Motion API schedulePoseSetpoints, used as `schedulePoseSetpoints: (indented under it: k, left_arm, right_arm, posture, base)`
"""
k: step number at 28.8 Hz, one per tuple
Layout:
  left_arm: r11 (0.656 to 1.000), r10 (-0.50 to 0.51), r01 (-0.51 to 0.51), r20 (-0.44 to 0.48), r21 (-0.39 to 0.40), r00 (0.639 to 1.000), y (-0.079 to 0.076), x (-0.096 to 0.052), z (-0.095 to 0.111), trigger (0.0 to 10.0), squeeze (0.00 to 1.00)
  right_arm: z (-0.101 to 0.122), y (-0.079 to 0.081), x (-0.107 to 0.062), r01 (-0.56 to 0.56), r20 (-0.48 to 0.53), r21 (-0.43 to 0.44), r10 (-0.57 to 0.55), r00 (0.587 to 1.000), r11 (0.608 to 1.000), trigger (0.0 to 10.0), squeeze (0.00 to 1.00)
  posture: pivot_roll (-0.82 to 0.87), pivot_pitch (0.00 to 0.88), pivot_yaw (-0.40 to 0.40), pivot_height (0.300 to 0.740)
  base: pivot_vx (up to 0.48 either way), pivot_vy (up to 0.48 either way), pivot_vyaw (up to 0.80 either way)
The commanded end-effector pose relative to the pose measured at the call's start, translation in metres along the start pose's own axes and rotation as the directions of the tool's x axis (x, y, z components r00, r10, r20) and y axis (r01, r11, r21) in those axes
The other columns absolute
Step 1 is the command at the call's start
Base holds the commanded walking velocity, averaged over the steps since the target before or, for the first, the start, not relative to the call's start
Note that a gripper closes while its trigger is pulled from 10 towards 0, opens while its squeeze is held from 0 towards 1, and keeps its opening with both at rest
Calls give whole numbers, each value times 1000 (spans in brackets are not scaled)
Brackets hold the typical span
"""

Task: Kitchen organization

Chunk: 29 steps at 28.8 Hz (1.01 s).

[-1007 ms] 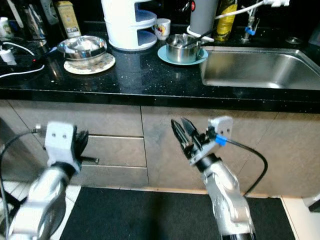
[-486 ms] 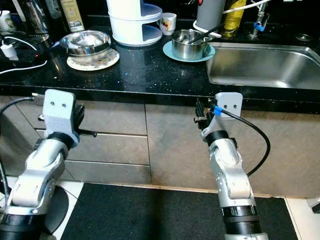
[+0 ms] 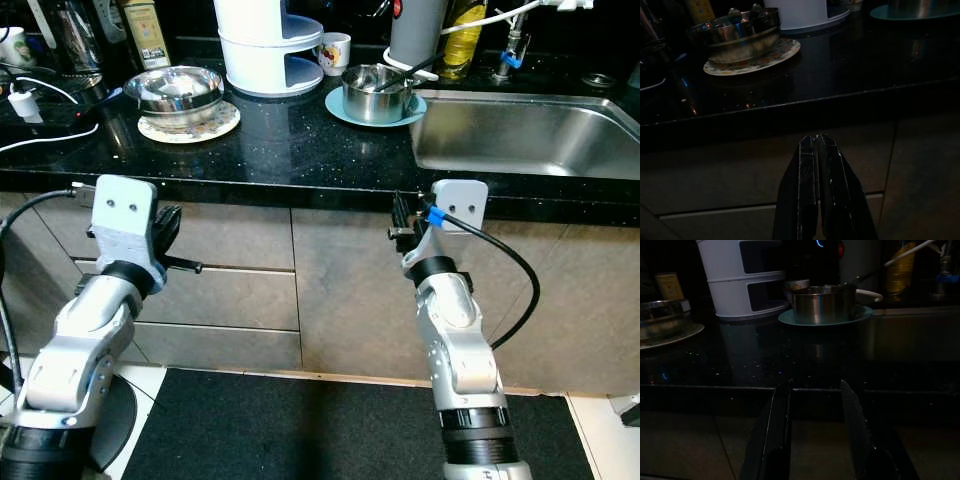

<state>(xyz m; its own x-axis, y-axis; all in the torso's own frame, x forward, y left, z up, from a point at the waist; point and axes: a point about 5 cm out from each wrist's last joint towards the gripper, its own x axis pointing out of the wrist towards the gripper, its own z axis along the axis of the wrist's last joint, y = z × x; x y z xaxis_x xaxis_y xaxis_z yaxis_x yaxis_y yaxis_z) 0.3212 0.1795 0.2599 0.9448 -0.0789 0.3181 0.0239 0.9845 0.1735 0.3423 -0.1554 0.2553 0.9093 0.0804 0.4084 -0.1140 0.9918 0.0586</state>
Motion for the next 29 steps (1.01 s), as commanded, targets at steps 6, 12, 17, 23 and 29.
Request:
schedulePoseSetpoints:
  k: [6,12,17,23,29]
  left_arm:
    - [1000,-11,11,7,-22,1000,0,1,4,10000,0]
    - [999,-22,22,11,-27,1000,-1,1,4,10000,0]
    - [999,-31,31,14,-25,999,-1,0,5,10000,0]
    - [999,-38,39,15,-22,999,-1,0,5,10000,0]
    - [999,-42,42,16,-19,999,-1,-1,5,10000,0]
  right_arm:
    - [7,6,2,-23,32,8,22,999,1000,10000,0]
    - [7,7,2,-27,33,7,26,999,1000,10000,0]
    - [8,7,1,-27,34,5,27,999,1000,10000,0]
    - [8,7,0,-25,35,6,25,999,1000,10000,0]
    - [8,7,0,-24,36,8,24,999,1000,10000,0]
  posture:
    - [38,222,6,740]
    - [34,215,4,740]
    - [34,208,9,740]
    - [34,204,11,740]
    - [34,206,12,740]
  base:
    - [0,0,0]
    - [276,0,0]
    - [345,0,0]
    - [347,0,0]
    - [347,0,0]
